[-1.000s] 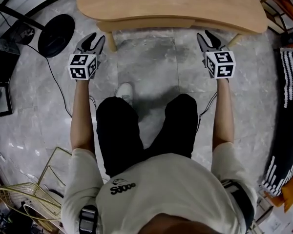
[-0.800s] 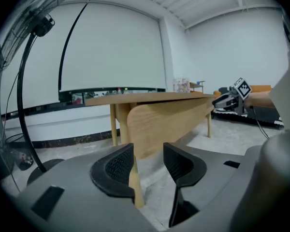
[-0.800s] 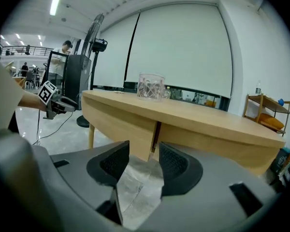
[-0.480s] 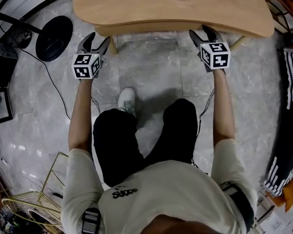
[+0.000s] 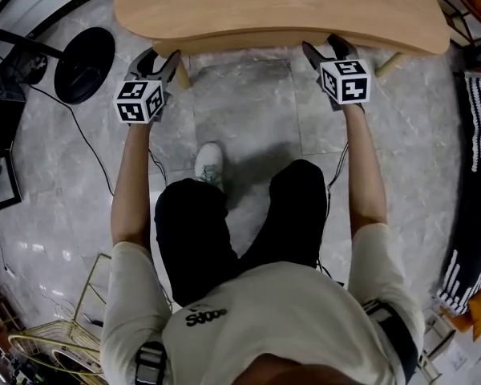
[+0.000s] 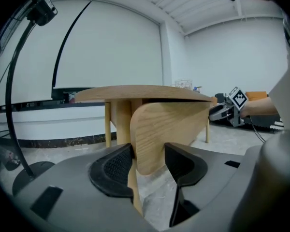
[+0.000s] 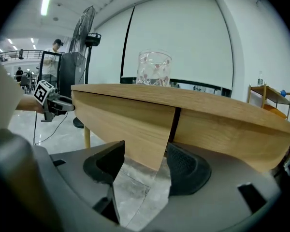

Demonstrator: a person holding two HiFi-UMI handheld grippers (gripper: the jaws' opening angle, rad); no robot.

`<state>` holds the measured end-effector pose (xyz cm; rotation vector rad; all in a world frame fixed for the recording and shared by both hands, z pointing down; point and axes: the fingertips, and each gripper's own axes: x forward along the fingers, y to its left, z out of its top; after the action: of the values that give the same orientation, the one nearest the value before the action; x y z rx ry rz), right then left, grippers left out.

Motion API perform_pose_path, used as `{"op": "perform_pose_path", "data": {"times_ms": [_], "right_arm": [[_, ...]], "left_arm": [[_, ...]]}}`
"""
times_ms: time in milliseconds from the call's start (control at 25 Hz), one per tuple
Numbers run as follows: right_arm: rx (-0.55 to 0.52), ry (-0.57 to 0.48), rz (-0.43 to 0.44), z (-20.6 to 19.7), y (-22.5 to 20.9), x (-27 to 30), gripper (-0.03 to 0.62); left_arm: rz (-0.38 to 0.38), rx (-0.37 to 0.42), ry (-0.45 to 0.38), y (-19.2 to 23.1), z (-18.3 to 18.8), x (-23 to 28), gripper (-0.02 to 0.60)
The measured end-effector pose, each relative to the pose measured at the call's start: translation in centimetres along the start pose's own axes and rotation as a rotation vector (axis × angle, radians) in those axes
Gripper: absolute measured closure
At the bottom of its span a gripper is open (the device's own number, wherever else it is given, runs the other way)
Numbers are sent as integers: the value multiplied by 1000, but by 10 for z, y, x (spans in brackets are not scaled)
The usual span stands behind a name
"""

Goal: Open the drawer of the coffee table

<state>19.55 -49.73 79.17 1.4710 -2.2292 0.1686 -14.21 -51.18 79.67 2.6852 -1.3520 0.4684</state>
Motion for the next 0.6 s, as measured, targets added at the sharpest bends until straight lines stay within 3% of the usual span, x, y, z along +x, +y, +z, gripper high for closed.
{"op": "perform_pose_path", "data": {"times_ms": [600], "right_arm": [[54,16,1,-5,3,-15,359]], "left_arm": [[20,-32,34,-8,-4,-12,368]]}}
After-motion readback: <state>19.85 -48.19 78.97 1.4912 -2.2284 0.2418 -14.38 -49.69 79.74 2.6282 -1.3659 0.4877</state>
